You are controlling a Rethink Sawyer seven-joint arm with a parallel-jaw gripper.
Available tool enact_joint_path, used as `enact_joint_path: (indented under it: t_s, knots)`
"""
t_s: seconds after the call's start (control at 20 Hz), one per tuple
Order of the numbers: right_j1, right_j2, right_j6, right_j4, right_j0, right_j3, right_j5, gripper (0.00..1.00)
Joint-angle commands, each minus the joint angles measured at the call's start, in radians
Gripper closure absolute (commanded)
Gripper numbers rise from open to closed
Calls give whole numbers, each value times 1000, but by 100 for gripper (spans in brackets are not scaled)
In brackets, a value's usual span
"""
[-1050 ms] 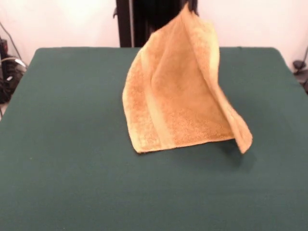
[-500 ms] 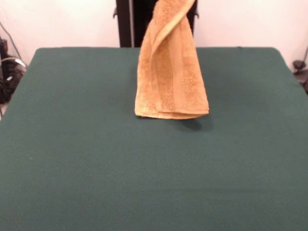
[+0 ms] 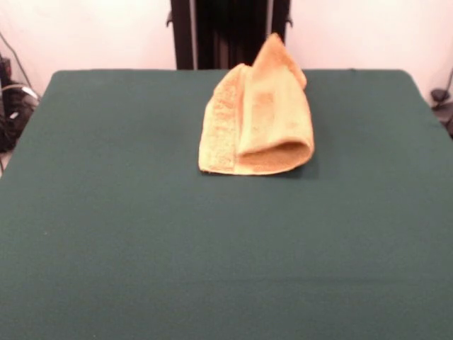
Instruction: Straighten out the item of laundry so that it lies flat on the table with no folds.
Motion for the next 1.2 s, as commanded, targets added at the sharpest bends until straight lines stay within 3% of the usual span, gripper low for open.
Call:
enact_joint_path:
  t_s: [0.05,0.35,0.75,1.2]
  knots:
    - [59,122,-158,-26,22,90,-46,0]
    - [185,44,37,-102,166,-10,-81,0]
    - [479,-162,173,-279,346,-365,-33,0]
    - [714,-175,80,-250,320,-499,-146,0]
